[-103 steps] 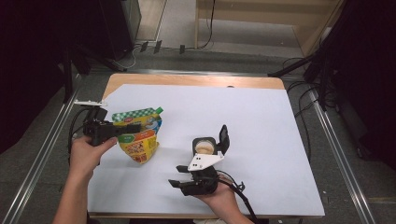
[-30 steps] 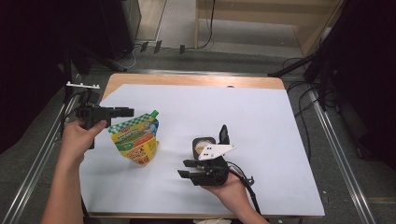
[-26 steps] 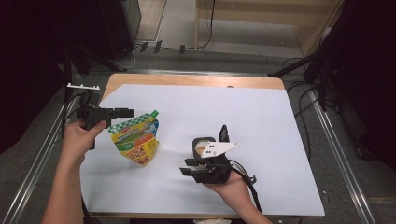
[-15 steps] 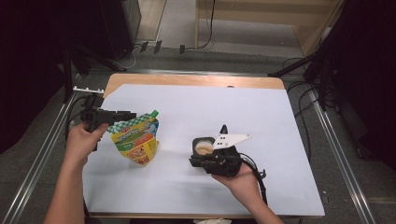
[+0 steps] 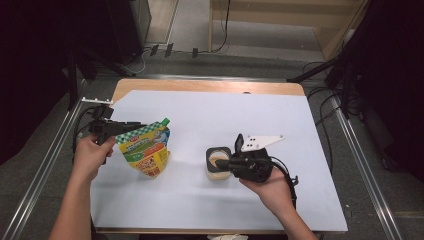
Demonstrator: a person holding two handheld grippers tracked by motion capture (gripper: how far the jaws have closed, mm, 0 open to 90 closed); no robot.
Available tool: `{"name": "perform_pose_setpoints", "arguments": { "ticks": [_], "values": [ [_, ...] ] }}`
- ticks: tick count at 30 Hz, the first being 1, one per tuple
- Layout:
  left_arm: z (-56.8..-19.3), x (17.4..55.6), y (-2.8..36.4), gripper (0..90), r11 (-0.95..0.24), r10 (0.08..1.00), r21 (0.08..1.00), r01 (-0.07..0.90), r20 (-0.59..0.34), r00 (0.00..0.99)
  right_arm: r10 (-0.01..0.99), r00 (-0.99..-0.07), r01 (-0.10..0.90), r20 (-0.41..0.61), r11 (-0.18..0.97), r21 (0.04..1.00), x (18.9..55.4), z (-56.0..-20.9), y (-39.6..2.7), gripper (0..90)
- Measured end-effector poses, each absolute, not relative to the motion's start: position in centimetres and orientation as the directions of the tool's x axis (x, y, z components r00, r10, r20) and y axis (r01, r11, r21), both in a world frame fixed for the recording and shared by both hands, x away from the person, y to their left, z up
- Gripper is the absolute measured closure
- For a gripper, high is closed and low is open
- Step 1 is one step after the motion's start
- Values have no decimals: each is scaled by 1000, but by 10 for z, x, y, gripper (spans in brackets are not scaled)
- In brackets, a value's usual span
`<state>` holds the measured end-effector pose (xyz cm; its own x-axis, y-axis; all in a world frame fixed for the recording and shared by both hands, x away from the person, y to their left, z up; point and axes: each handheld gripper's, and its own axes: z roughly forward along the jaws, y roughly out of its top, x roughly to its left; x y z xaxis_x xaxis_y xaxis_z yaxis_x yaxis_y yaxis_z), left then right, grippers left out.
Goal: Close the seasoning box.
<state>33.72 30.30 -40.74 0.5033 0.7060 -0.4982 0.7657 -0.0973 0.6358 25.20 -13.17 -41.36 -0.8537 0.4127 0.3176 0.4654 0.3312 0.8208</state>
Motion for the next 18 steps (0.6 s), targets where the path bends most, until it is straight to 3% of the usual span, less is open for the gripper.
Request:
{"name": "perform_pose_setpoints", "arguments": {
  "ticks": [18],
  "values": [
    [-413, 335, 307, 462, -108, 705, 625, 773, -500, 503, 486, -823, 470, 296, 288, 834, 262, -393, -178, 900]
  ]
}}
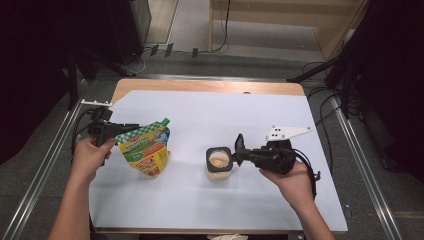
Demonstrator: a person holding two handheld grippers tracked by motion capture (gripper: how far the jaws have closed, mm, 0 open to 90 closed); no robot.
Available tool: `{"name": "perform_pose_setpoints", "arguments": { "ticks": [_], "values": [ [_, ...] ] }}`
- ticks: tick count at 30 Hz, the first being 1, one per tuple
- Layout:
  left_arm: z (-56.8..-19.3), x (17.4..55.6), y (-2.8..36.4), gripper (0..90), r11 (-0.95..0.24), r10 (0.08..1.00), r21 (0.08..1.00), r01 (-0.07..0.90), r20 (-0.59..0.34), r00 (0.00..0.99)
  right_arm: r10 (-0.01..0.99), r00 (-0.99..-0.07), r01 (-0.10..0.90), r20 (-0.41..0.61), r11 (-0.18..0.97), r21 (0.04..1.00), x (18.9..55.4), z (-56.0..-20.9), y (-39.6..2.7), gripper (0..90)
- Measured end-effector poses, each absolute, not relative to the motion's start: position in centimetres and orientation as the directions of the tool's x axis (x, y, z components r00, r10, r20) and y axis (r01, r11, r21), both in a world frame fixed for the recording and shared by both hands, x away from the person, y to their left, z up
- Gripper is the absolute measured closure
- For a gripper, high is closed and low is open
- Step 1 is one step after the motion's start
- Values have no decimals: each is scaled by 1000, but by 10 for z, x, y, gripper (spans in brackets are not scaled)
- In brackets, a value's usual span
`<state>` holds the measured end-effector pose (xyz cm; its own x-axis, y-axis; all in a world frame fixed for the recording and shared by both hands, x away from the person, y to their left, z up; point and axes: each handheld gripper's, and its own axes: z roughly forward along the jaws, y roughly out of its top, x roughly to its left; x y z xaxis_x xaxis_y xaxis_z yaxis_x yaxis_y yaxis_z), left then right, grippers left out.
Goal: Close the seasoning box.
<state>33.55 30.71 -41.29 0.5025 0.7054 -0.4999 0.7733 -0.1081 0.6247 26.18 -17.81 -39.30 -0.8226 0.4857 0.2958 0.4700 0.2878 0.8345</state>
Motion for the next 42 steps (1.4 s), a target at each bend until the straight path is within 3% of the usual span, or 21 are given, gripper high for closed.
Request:
{"name": "perform_pose_setpoints", "arguments": {
  "ticks": [6, 15, 42],
  "values": [
    [-413, 335, 307, 459, -108, 708, 626, 773, -497, 501, 529, -800, 468, 281, 259, 845, 264, -386, -196, 900],
    [-413, 335, 308, 443, -102, 709, 628, 771, -498, 499, 575, -750, 540, 326, 247, 805, 281, -419, -198, 900],
    [-412, 335, 310, 441, -93, 709, 633, 768, -499, 498, 557, -766, 543, 319, 297, 786, 280, -436, -171, 900]
  ]
}}
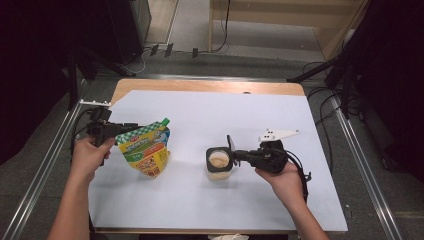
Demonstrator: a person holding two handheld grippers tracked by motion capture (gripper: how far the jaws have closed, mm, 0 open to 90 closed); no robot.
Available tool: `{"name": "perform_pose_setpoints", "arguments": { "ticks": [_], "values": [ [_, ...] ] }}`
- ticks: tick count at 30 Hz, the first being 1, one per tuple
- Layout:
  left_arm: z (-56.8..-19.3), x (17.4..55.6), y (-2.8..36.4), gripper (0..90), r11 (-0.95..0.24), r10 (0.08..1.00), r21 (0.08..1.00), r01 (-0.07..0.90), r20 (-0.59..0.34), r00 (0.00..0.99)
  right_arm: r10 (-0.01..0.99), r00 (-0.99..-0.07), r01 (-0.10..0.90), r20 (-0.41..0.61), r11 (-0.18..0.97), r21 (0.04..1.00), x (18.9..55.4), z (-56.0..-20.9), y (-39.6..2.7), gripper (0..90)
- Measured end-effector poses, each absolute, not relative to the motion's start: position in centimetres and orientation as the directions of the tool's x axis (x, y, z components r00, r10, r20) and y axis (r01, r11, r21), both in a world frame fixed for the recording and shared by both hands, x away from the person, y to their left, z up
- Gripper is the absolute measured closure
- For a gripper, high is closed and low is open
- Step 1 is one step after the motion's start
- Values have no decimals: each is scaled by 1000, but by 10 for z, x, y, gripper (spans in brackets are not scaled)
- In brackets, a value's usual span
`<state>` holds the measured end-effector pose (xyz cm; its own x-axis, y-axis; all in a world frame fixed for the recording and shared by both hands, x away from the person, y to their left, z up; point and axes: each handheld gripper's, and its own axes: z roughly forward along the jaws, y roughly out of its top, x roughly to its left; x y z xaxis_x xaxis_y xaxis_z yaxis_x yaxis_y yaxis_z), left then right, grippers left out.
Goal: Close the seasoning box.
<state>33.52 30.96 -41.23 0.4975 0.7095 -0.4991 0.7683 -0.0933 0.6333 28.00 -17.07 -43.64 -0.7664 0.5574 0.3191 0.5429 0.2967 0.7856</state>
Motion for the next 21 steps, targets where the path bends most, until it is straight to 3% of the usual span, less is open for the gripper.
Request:
{"name": "perform_pose_setpoints", "arguments": {
  "ticks": [21],
  "values": [
    [-415, 336, 309, 441, -101, 709, 622, 776, -502, 495, 509, -805, 516, 304, 350, 782, 273, -445, -141, 900]
  ]
}}
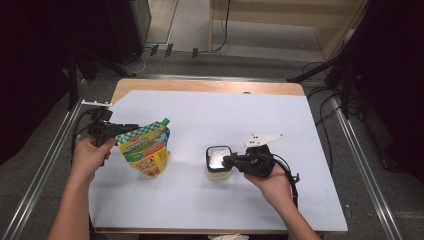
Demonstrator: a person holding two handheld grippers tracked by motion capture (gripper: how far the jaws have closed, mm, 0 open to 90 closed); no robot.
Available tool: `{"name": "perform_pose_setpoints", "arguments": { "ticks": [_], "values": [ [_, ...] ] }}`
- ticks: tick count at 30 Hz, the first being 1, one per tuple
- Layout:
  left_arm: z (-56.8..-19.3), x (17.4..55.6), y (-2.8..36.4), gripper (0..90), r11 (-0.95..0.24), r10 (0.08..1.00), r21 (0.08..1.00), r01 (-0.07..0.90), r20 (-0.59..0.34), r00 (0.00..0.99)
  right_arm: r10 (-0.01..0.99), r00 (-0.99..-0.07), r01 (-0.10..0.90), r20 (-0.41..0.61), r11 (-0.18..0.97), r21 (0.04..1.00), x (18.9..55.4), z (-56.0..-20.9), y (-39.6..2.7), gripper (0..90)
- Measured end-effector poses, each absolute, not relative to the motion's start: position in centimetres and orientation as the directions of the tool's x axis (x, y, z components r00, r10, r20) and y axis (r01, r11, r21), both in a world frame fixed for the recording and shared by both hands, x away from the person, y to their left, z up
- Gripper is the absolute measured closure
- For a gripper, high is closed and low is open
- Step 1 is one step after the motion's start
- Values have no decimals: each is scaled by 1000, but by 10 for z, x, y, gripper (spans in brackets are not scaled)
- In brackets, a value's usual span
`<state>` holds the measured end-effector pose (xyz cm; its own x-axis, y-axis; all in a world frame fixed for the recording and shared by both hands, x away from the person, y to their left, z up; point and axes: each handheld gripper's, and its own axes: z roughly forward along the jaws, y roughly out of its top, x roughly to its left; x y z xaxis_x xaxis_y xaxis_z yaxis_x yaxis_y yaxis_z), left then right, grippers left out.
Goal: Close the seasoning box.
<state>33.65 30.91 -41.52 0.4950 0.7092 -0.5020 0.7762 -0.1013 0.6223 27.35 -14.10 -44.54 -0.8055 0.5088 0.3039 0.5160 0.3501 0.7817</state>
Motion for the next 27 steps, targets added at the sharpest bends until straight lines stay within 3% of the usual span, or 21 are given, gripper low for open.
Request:
{"name": "perform_pose_setpoints", "arguments": {
  "ticks": [10, 18, 27],
  "values": [
    [-416, 337, 310, 440, -105, 707, 618, 779, -505, 496, 500, -810, 509, 305, 342, 790, 273, -444, -142, 846],
    [-419, 340, 308, 442, -100, 714, 610, 786, -506, 484, 521, -807, 484, 279, 313, 817, 280, -443, -157, 655],
    [-420, 338, 307, 442, -114, 717, 615, 780, -493, 493, 572, -771, 495, 279, 264, 828, 289, -446, -176, 559]
  ]
}}
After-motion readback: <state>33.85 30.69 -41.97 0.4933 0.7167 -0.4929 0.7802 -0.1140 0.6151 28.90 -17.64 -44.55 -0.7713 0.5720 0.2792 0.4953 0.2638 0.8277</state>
